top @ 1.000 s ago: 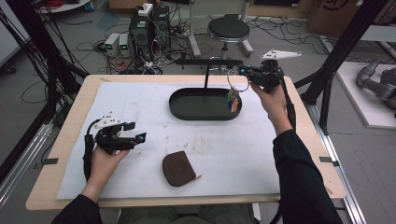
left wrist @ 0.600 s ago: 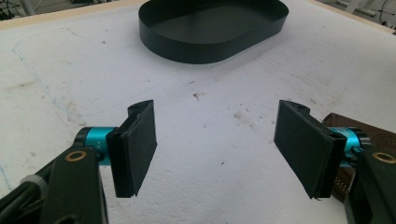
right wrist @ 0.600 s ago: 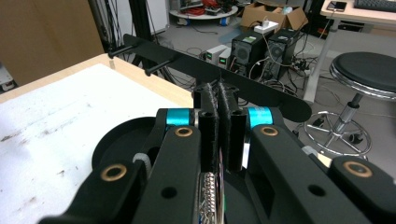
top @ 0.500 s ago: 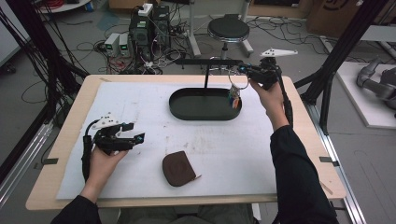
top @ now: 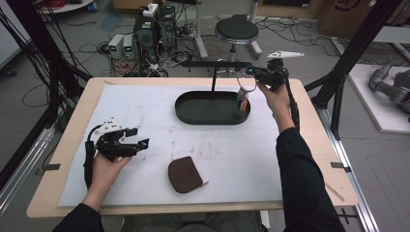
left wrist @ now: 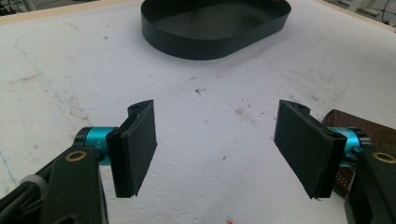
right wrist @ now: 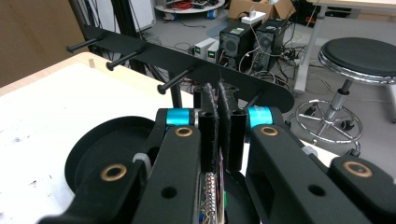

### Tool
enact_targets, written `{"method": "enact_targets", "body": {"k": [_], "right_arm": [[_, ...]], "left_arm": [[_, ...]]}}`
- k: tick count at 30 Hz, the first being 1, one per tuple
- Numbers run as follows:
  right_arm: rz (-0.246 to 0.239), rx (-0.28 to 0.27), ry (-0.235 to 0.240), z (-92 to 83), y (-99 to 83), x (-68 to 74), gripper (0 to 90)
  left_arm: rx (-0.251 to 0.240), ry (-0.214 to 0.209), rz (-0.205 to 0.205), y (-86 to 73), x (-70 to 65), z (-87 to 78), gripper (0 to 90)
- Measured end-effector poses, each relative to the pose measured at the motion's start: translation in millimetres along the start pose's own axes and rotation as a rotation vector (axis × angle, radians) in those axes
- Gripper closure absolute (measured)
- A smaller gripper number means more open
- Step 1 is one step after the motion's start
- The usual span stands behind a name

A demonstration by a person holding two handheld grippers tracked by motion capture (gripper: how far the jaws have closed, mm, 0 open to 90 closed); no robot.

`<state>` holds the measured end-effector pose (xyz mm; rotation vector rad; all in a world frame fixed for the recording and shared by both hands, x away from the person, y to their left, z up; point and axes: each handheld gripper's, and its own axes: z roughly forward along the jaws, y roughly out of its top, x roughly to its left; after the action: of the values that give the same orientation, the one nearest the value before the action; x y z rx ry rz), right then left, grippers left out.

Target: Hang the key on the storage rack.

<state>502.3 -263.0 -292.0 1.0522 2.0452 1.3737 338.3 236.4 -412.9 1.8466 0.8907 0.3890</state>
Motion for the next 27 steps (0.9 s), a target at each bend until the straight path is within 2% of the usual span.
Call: {"method": "enact_targets", "body": {"k": [9, 27], "right_arm": [[0.025, 0.013, -0.014, 5.3, -0.5, -7.4, 87.8], [0.036, 0.028, -0.024, 10.9, -4.8, -14.2, 87.8]], "left_arm": [[0.003, -0.002, -0.001, -0.6, 0.1, 0.0, 29.7], [0.006, 0.0, -0.007, -2.7, 1.1, 0.0, 29.7]]}}
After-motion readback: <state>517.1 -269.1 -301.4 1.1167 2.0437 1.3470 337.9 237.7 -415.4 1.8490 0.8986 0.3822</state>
